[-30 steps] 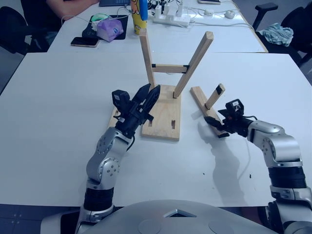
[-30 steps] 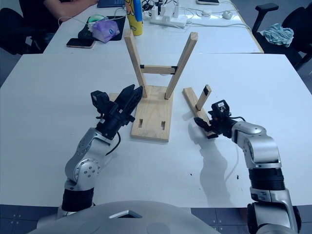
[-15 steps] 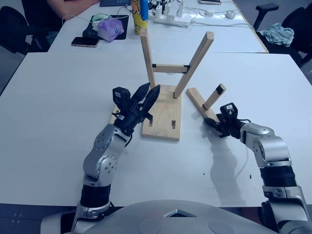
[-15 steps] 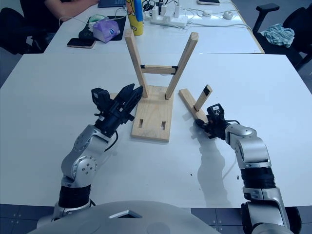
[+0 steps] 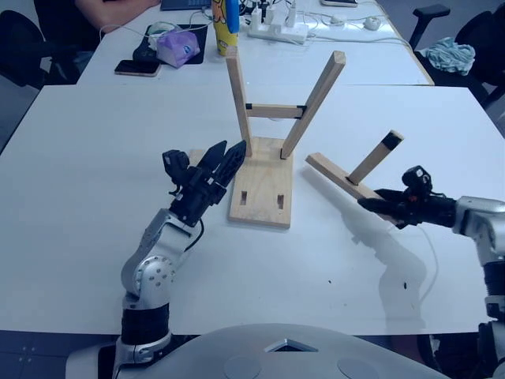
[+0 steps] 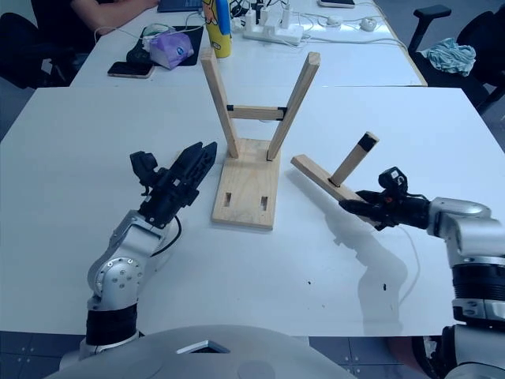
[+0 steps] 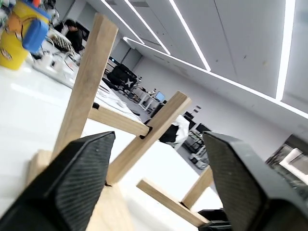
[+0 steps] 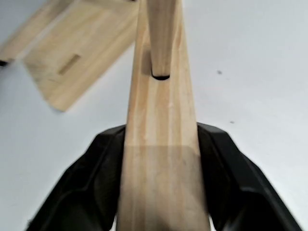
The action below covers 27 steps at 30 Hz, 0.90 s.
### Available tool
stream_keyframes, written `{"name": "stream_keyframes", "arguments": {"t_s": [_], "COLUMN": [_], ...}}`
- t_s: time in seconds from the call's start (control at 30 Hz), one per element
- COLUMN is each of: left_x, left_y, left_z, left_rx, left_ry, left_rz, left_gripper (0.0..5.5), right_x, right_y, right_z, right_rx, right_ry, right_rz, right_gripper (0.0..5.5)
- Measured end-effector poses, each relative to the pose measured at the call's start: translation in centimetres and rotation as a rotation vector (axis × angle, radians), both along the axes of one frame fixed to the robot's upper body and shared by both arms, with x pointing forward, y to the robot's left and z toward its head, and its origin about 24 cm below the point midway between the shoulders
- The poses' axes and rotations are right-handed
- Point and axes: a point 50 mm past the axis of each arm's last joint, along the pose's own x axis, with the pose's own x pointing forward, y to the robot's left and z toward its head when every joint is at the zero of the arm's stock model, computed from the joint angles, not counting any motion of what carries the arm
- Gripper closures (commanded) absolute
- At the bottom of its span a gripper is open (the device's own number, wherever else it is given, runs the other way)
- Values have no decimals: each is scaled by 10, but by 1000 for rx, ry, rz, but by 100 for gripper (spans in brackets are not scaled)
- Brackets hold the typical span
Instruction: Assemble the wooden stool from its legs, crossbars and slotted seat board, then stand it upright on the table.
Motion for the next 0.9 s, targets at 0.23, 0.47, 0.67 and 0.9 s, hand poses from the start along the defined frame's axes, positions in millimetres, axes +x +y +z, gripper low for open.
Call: {"name": "stream_keyframes", "arguments": {"t_s": [0.23, 0.47, 0.67, 0.9], "left_x": [-13, -17, -19, -16], "left_y": [-5, -4, -8, -10], "left_z": [-9, -10, -8, -1], "left_rx": [-144, -169, -180, -190], "left_ry": [94, 138, 137, 107], "left_rz": [-138, -234, -306, -329], "left_gripper": [113, 113, 113, 113], "right_x": [-18, -32, -26, -35], "right_y": [7, 48, 74, 89], "right_z": [15, 23, 24, 18], "right_rx": [200, 393, 483, 533], "right_ry": [144, 190, 128, 150], "right_rz": [176, 325, 310, 306], "right_gripper": [343, 343, 343, 343]}}
